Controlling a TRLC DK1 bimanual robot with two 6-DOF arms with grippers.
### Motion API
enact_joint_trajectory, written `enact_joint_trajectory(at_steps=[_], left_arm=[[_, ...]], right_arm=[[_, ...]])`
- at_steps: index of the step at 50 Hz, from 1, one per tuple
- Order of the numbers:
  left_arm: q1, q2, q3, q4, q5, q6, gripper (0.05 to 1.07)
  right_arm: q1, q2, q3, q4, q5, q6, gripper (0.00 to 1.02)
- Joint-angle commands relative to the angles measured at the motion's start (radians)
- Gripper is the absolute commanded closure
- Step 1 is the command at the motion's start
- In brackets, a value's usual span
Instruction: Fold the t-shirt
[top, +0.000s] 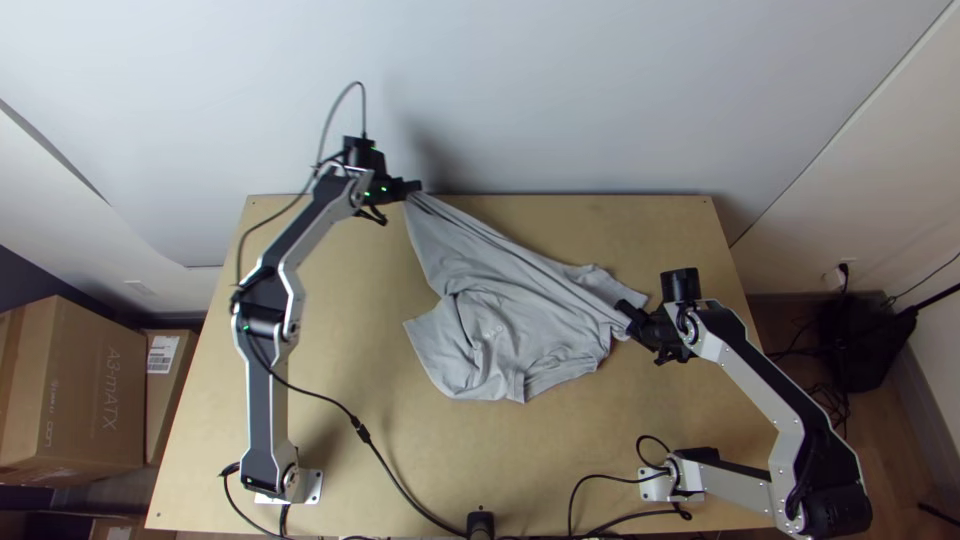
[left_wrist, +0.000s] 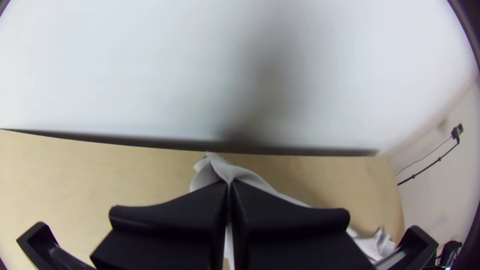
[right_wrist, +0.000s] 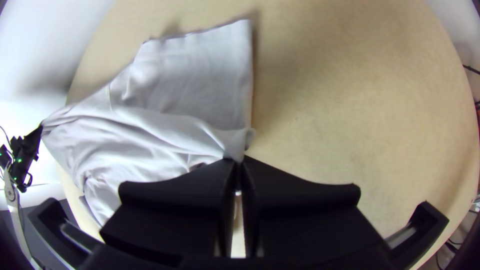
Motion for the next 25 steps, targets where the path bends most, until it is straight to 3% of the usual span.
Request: enact_joint_trajectory(at_steps=[1,8,19,25], left_arm=[[0.054,-0.186,-0.12,-0.043,0.014,-0.024,1.05],[0.082,-0.443,-0.462,-0.043,0.065,-0.004,1.05],[0.064,-0.844,-1.035,-0.057,0.096,0.123,1.05],[0.019,-1.028,-1.239,-0.156,0.131,0.201,1.05]], right_arm=[[0.012,-0.024,0.002,0.0,-0.016,0.017,1.0],[0.018,-0.045,0.014,0.0,-0.089,0.003,1.0],[0.015,-0.039,0.05,-0.047,-0.197,0.001,1.0],[0.009,-0.007,0.074,-0.053,-0.211,0.003,1.0]])
